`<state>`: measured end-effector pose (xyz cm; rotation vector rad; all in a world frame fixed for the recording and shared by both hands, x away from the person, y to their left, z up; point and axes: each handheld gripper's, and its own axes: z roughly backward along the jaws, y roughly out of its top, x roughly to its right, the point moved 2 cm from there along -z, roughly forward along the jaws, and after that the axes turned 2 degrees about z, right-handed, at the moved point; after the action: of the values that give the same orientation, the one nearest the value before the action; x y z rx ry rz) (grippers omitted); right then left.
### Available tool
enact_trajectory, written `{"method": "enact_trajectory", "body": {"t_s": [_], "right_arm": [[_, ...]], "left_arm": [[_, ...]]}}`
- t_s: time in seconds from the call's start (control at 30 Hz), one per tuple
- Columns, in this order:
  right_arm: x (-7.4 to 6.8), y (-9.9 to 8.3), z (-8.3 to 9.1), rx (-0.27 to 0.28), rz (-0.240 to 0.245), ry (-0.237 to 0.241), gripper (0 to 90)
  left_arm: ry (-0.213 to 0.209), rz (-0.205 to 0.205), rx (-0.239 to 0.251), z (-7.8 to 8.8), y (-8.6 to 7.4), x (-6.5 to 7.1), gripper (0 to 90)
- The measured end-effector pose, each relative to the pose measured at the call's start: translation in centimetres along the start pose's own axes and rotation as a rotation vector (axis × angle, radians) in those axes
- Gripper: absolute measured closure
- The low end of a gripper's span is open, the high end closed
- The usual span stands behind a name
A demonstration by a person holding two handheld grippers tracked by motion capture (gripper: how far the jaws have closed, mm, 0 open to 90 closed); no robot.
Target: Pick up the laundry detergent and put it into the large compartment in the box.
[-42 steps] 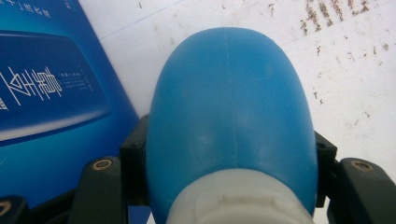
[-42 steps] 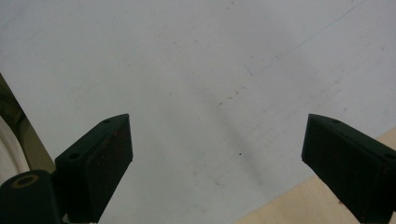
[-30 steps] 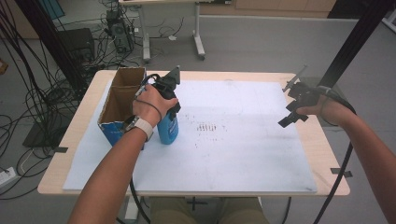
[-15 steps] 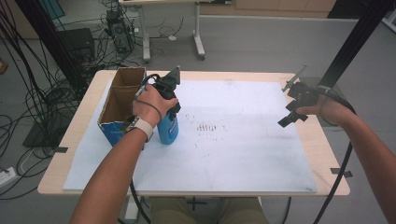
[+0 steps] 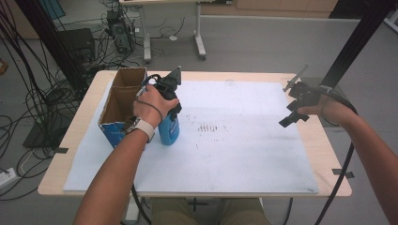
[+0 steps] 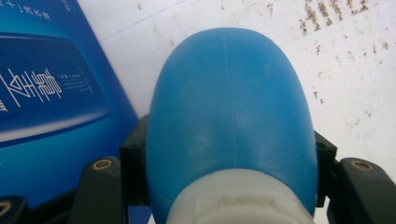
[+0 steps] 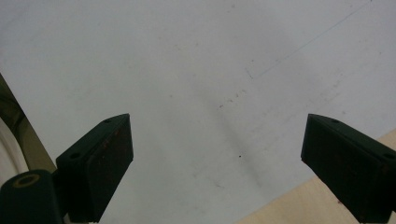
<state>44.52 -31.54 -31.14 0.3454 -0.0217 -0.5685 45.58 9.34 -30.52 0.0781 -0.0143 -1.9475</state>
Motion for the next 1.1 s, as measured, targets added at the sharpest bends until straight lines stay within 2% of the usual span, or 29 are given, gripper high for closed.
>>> {"method": "enact_trajectory", "body": {"t_s": [1.1], "right_arm": [[-0.11,-0.1,0.34,0.008,-0.005,-0.002,9.2]], "left_arm": [[0.003,-0.007,0.004,0.0,-0.06,0.02,38.1]]}}
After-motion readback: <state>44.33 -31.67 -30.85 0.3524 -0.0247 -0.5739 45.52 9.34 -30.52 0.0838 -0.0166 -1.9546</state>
